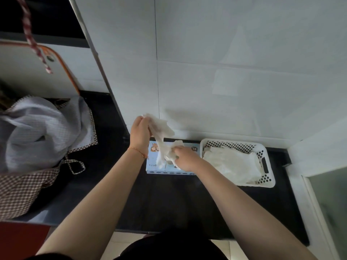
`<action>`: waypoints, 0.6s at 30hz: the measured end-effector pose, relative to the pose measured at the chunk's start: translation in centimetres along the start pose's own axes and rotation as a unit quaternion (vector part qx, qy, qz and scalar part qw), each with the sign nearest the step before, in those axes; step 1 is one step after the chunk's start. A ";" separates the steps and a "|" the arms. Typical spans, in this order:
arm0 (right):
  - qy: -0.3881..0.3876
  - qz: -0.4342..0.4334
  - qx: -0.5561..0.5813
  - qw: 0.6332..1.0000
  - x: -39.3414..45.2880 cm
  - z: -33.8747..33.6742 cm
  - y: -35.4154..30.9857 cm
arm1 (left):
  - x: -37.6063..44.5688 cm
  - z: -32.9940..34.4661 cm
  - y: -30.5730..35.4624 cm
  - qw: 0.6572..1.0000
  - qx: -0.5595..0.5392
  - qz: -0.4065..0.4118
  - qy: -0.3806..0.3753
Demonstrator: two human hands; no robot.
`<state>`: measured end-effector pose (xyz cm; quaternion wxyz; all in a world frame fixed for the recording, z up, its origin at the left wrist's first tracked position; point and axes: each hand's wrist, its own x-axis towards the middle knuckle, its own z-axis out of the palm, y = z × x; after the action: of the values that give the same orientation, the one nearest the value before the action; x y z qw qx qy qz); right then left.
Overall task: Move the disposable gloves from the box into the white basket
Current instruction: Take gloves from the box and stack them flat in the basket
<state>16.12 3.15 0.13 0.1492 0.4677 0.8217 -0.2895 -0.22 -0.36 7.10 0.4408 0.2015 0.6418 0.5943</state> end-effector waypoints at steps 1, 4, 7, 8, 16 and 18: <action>-0.002 0.001 0.009 1.000 0.1 0.2 0.3 | 0.0 0.3 0.5 1.000 -0.003 0.015 -0.001; 0.035 0.017 0.084 0.996 -0.5 -0.7 0.4 | -0.5 1.4 2.4 0.997 0.037 0.060 -0.026; 0.166 0.049 0.321 0.931 -2.5 -4.0 -0.2 | -0.3 2.0 2.8 0.981 0.129 0.048 -0.139; 0.174 0.052 0.419 0.889 -3.3 -5.3 -0.4 | -0.4 2.1 2.8 0.967 0.170 0.035 -0.189; 0.115 -0.001 0.404 0.907 -7.4 -9.4 1.2 | -2.6 4.7 2.1 0.917 0.210 -0.026 -0.338; 0.160 0.029 0.376 0.912 -7.7 -9.6 1.7 | -2.5 4.7 1.9 0.903 0.216 -0.013 -0.370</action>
<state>21.84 4.53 11.10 -0.1629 0.5531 0.6512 -0.4934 4.38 0.81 10.11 0.5999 0.4886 0.5482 0.3175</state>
